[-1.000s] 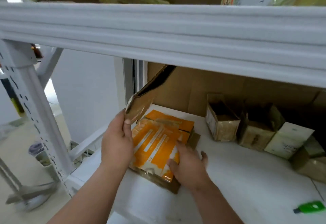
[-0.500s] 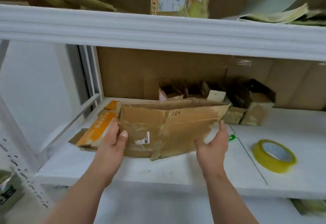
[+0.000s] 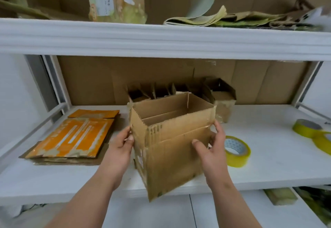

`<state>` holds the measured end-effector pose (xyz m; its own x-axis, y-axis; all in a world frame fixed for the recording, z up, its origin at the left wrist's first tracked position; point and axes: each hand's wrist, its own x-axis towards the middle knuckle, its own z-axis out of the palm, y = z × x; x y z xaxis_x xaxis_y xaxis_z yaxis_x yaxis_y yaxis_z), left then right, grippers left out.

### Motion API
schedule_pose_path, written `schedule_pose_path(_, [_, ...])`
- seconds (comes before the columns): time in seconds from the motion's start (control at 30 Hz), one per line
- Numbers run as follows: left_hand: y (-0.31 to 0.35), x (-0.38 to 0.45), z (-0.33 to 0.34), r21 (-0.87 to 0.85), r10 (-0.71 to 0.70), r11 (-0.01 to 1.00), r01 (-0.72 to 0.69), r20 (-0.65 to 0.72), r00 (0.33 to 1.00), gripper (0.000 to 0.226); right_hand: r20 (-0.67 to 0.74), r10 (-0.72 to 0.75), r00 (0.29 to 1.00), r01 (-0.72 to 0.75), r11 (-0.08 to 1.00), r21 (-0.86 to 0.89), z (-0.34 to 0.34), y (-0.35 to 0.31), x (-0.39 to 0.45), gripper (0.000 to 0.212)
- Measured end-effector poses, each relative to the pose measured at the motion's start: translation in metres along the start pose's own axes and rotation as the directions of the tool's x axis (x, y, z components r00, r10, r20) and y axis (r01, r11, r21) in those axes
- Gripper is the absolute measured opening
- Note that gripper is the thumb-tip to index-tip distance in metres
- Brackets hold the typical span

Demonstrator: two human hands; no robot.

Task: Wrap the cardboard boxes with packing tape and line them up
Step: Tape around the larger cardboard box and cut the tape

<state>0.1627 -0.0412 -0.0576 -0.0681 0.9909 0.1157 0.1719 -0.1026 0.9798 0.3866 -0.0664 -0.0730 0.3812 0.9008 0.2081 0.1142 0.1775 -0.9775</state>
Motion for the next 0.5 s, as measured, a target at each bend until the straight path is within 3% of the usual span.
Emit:
schedule_pose_path(0.2, [0.024,0.017,0.043,-0.216,-0.090,0.971,0.101,0.061,0.994,0.031,0.043,-0.086,0.995,0.089,0.994,-0.066,-0.030,0.008,0.029,0.090])
schedule_pose_path(0.37, [0.032,0.016,0.050,-0.364,-0.063,0.926,0.097,0.104,0.993,0.054,0.159,-0.090,0.983,0.117,0.979,-0.169,-0.043,0.020,0.047,0.091])
schedule_pose_path(0.5, [0.026,0.012,0.055,-0.307,-0.052,0.950,0.063,0.043,0.998,0.056,0.208,-0.056,0.977,0.099,0.974,-0.204,-0.050,0.026,0.056,0.088])
